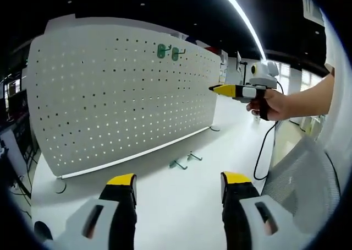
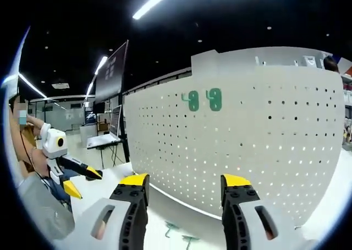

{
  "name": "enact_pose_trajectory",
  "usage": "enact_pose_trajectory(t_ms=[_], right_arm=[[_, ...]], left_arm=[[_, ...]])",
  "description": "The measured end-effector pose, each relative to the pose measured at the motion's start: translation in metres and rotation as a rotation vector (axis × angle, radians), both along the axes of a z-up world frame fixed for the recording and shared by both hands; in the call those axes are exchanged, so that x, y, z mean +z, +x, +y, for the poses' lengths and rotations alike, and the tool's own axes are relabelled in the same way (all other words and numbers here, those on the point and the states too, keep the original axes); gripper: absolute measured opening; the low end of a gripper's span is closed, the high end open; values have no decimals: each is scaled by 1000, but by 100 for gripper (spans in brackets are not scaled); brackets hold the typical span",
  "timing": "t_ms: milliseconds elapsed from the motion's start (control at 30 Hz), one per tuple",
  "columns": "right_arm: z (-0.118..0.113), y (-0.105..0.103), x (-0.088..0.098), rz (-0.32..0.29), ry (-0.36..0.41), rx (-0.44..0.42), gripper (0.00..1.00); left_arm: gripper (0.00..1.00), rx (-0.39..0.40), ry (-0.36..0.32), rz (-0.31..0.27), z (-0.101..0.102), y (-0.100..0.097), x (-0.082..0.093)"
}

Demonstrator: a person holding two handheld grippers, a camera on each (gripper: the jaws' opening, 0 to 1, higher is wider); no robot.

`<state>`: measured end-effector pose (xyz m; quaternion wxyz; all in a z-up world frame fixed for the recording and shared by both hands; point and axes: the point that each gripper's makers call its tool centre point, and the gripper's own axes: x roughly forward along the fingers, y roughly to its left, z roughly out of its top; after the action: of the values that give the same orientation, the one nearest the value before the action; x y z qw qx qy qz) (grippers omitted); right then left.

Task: Insert the hook assembly into the mounting plate slot until the hook locks in place.

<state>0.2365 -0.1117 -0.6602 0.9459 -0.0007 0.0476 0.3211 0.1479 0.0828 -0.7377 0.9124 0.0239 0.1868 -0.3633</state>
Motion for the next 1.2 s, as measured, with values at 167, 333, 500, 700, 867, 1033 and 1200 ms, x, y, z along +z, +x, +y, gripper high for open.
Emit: enact_pose_trajectory(t_ms=[167,333,500,700,867,1033,1200], right_arm=[[-3,-8,-12,34,-15,4,52],[-5,-16,-22,61,-27,11,52],[-9,-27,-36,87,-45,23,53],[-13,-39,-52,135,-57,33,55],[-19,-46,-64,169,-63,34,56],[-22,-53,-73,196,-70,35,56],[-23,-60,-83,223,-93,49,56]], left_arm=[[65,-4,2,8,0,-1,-2],[66,-7,12,13,0,-1,-5],[66,-9,12,10,0,0,-4],[67,-11,9,16,1,0,-6],[68,-10,8,25,0,1,-8],[68,-14,8,28,1,3,-9],[69,-11,0,28,1,5,-9]])
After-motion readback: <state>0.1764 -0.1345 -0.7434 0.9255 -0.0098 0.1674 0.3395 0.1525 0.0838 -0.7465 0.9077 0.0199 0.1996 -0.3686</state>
